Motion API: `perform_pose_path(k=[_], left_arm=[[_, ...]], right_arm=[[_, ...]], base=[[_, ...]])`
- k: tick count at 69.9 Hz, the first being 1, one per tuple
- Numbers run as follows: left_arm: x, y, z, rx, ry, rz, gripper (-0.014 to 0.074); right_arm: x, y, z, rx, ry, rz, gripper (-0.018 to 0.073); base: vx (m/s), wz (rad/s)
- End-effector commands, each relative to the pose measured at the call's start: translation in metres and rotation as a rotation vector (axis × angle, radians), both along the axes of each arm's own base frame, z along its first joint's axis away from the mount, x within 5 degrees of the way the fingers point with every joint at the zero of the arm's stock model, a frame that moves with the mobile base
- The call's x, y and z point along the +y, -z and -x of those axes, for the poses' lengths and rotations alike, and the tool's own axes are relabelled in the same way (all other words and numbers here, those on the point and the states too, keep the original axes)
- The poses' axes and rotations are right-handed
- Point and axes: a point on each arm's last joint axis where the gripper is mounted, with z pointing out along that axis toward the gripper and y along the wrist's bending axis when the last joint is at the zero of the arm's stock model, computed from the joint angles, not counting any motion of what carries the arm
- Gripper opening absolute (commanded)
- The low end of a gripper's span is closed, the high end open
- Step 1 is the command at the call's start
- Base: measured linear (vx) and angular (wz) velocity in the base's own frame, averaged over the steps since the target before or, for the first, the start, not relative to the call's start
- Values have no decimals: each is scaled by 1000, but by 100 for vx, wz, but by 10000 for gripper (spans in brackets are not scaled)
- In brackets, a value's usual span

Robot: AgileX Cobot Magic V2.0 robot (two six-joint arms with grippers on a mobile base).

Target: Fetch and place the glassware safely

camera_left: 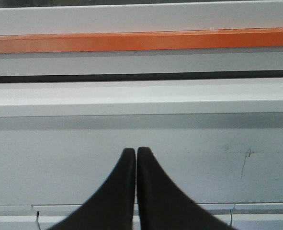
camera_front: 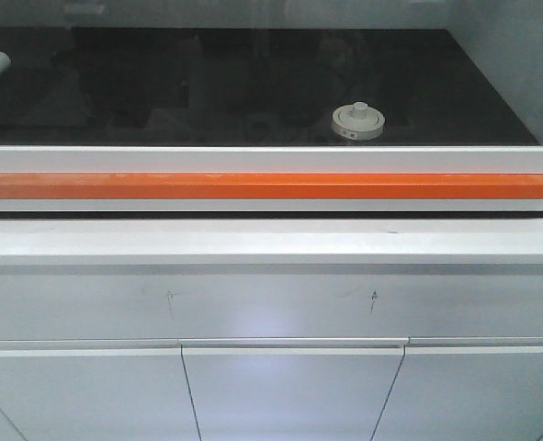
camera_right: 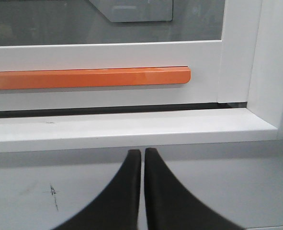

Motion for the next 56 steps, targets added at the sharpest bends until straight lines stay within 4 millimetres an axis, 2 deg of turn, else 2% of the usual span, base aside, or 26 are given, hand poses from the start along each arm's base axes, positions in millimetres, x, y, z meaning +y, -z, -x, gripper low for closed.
perform_pose_path(k=[1,56], left_arm=[[0,3,-1,-54,-7,12,-7],[0,3,-1,-54,-7,12,-7]], right_arm=[[0,-1,0,-66,0,19,-3],[0,-1,0,-66,0,19,-3]], base=[[0,0],[0,0]])
